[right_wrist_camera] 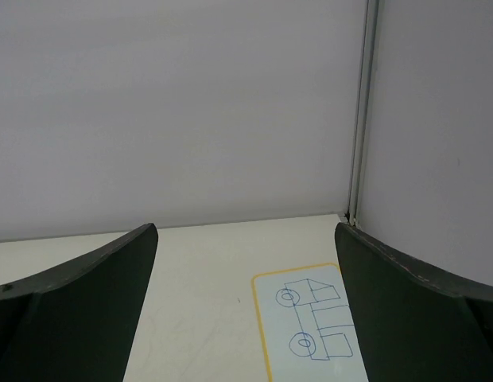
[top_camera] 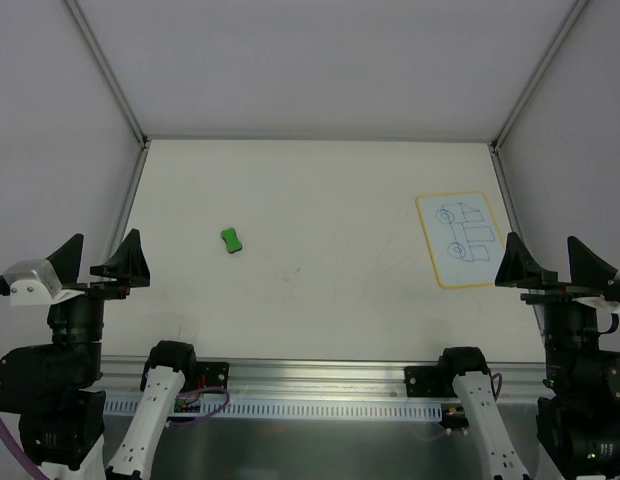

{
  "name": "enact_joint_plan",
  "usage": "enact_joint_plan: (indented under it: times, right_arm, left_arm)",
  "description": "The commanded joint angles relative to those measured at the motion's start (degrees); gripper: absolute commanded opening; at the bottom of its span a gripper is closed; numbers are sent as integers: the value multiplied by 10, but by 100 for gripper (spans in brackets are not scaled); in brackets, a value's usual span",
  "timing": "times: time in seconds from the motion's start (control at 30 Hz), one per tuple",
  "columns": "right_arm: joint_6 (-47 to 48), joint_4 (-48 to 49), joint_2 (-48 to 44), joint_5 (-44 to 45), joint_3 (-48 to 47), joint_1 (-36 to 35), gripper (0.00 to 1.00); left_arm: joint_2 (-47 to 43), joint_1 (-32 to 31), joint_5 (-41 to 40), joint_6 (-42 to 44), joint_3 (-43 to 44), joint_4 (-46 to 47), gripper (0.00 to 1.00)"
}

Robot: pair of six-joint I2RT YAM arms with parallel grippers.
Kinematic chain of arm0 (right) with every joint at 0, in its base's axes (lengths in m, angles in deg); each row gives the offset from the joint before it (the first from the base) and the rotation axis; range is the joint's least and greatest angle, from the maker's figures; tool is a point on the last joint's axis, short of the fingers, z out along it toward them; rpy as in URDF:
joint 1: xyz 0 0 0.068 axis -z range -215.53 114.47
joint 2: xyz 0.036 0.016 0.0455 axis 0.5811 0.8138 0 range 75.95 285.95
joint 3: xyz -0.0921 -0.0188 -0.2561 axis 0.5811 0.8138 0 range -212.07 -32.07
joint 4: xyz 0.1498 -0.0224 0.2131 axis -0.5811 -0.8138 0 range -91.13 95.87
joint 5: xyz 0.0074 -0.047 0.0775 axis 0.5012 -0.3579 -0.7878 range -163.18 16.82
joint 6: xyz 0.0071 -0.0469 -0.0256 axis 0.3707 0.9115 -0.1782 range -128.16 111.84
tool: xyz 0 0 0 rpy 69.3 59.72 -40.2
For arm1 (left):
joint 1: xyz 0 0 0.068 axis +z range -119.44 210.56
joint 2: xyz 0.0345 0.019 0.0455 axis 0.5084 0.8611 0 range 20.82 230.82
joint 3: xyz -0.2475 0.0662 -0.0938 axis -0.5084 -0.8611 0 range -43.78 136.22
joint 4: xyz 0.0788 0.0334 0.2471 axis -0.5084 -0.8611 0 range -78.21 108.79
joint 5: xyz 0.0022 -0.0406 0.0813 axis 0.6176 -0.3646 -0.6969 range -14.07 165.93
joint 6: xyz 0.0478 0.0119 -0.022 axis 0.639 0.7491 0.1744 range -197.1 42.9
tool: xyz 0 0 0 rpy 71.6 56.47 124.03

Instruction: Erase the whiteboard

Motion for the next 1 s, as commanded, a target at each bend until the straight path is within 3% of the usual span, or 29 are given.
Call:
enact_joint_plan:
  times: [0.0,0.27,0.47,0.73,0.97]
  right_arm:
    - [-13,17,-8,-5,7,-4,99]
    - [-76,17,69,-108,73,-4,99]
    - [-116,53,173,-87,152,-5,99]
    - [-157,85,427,33,157,-3,99]
    - [-206,115,645,48,110,-2,92]
  left_arm:
    - [2,-6,1,-15,-6,10,99]
    - [6,-6,21,-45,-68,9,99]
    - [22,-6,49,-71,-141,9,99]
    - [46,-6,51,-87,-236,21,99]
    - [52,-6,48,-101,-298,55,99]
